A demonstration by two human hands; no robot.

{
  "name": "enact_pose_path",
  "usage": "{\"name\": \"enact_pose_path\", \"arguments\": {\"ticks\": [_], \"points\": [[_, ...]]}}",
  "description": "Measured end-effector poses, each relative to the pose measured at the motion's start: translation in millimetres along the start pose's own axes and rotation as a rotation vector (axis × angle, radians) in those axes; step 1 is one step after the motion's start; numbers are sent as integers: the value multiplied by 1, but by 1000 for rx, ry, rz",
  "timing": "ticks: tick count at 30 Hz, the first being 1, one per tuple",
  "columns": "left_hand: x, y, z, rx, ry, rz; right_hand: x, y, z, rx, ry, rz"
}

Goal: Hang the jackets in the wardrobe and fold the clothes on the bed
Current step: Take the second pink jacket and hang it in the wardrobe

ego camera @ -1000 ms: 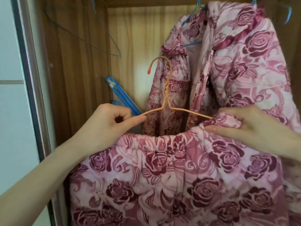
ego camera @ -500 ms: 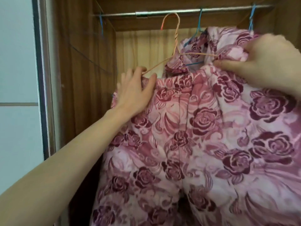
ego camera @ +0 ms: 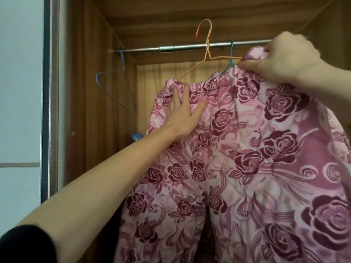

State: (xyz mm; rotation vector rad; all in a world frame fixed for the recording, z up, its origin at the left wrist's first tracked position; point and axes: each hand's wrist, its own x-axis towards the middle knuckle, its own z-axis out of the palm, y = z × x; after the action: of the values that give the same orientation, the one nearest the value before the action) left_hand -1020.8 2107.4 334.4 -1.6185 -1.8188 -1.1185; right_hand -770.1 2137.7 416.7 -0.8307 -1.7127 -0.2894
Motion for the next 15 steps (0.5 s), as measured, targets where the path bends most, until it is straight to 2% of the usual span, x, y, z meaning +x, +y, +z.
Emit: {"name": "enact_pose_path", "arguments": {"ticks": [5,10,13,15], "points": [[33,-7,-3,-20,-13,6,27,-6,5,-7,-29,17],[65,-11,-7,-60,66,-1,58,-16,13,-10,-57,2],[80,-15,-6,-112,85,-89,77,-23,25,-2,-84,-2],[87,-19,-5,-65,66,-132,87,-26,37,-2,-84,-10]]}}
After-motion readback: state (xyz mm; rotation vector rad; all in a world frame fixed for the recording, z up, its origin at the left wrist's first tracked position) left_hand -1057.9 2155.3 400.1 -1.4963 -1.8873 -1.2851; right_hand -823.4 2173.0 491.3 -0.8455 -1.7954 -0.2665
